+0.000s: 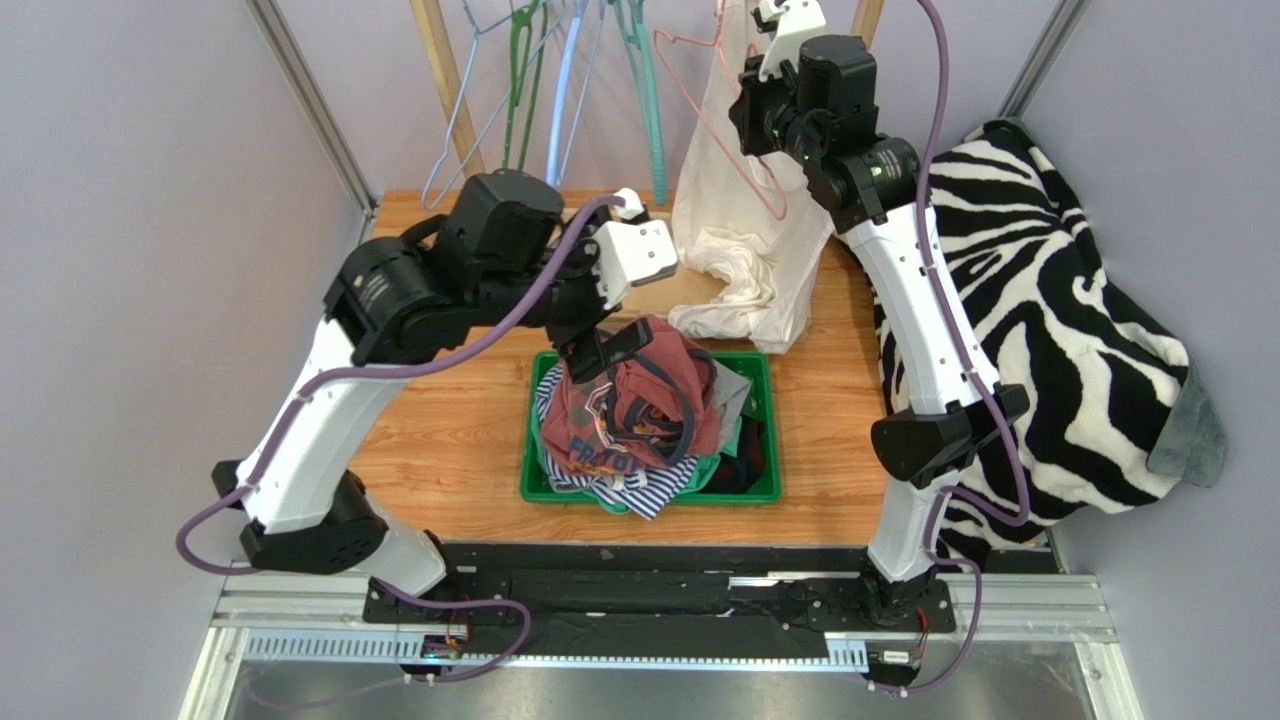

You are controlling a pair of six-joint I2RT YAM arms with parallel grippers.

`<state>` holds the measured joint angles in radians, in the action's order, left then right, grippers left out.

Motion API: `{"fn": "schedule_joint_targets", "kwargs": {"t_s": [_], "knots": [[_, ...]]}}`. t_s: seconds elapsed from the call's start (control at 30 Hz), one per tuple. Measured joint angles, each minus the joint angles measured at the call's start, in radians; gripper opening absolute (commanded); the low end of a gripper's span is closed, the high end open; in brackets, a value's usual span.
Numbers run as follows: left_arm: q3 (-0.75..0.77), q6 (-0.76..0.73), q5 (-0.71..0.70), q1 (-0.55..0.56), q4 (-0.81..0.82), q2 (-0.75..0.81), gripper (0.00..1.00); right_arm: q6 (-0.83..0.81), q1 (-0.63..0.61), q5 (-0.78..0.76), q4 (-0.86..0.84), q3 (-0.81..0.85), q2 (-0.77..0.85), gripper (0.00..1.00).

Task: Remove the tank top from the hanger
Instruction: Place the hanger at the clothesline.

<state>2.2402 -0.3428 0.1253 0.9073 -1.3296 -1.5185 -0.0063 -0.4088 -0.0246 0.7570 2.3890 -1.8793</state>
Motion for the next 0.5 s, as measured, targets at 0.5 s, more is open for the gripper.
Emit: {"fn": "schedule_joint_targets", "kwargs": {"t_s": [0.5], "knots": [[0.006,-0.003,-0.148,0.000,-0.021,0.124,0.99,0.055,-0.059,-0.010,-0.058,-0.039,-0.003,0.00]]}}
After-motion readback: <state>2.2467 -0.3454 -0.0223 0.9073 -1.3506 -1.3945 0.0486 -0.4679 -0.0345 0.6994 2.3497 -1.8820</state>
